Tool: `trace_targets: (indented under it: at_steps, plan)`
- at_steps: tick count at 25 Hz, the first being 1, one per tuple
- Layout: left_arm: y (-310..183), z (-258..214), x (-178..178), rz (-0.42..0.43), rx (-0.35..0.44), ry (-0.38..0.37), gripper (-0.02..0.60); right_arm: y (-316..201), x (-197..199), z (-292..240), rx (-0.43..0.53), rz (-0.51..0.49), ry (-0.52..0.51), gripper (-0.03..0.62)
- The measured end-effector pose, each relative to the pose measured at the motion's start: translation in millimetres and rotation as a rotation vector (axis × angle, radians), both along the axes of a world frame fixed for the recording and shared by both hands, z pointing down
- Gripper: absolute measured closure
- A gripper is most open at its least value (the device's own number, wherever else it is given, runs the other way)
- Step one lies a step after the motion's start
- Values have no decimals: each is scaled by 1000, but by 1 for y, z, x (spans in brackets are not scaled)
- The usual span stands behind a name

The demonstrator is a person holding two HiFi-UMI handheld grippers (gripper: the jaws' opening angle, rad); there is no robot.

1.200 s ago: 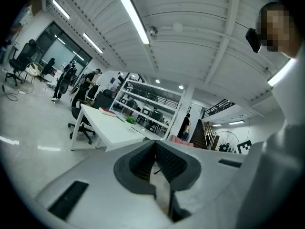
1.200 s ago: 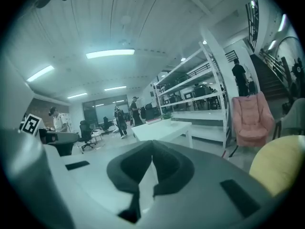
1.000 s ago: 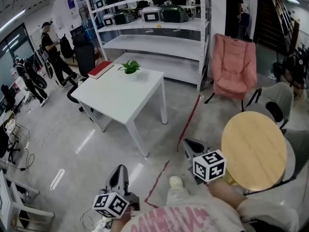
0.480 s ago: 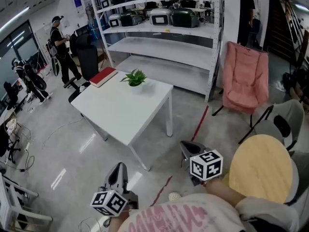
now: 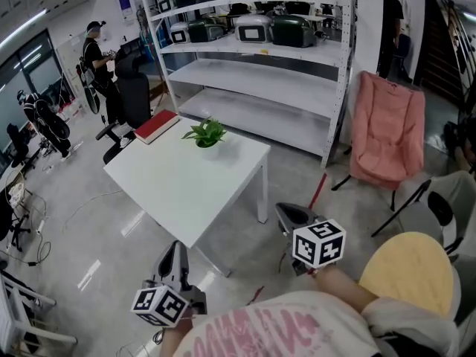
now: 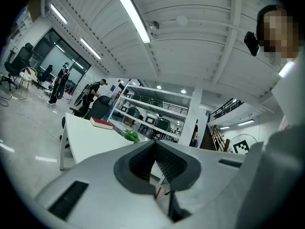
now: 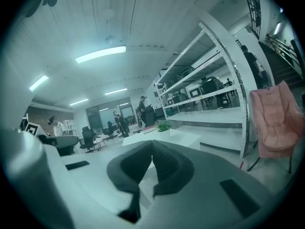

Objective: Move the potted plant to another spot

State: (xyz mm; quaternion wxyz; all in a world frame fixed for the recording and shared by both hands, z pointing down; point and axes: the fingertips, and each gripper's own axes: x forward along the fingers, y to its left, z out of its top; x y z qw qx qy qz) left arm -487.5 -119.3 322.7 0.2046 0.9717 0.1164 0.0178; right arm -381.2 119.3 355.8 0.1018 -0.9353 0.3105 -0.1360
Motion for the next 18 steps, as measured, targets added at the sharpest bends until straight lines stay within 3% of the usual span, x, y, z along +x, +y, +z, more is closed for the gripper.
trace_targets:
  at_steps: [10,18]
  plan:
    - [6,30,49,36,-3,-85,578,26,41,34,7,72,-82,588]
    - [9,40,120,93,-11,-93,578,26,92,37,11,94,-54,588]
